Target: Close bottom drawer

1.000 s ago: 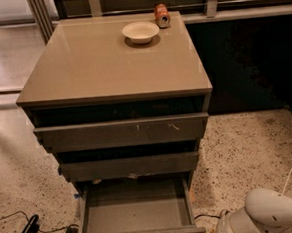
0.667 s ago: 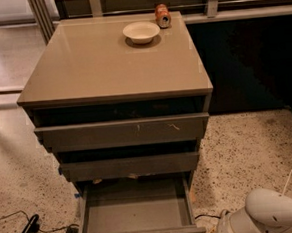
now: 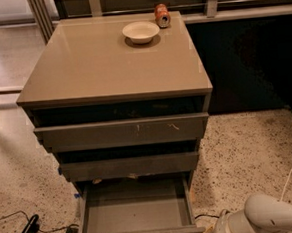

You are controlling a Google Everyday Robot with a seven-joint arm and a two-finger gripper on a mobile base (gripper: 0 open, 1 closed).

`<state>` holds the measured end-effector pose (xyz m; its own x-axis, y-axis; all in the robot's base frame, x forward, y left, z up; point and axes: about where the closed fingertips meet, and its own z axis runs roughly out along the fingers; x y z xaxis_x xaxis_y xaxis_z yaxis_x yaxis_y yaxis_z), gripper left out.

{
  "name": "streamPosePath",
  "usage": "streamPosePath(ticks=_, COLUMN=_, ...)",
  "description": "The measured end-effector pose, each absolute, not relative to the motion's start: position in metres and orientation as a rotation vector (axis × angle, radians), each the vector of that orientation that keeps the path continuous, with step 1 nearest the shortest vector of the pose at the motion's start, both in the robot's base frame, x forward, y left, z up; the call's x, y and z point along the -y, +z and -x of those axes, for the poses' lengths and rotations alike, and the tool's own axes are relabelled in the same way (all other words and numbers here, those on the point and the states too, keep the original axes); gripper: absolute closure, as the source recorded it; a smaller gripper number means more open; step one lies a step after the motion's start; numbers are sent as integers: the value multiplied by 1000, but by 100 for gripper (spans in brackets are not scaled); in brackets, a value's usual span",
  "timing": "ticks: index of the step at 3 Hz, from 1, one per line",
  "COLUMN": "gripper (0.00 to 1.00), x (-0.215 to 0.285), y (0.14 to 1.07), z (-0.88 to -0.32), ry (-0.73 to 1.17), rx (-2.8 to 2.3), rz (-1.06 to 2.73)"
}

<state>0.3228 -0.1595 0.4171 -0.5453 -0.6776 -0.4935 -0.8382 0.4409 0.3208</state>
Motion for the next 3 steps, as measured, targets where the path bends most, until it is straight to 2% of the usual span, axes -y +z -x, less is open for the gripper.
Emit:
streamPosePath(ticks=2, gripper=100, x=157, y=371, z=-388, ry=610, rx=-2407, rz=1170)
streamPosePath(ticks=3, gripper=100, x=157, y=371, z=-388, ry=610, rx=-2407, rz=1170)
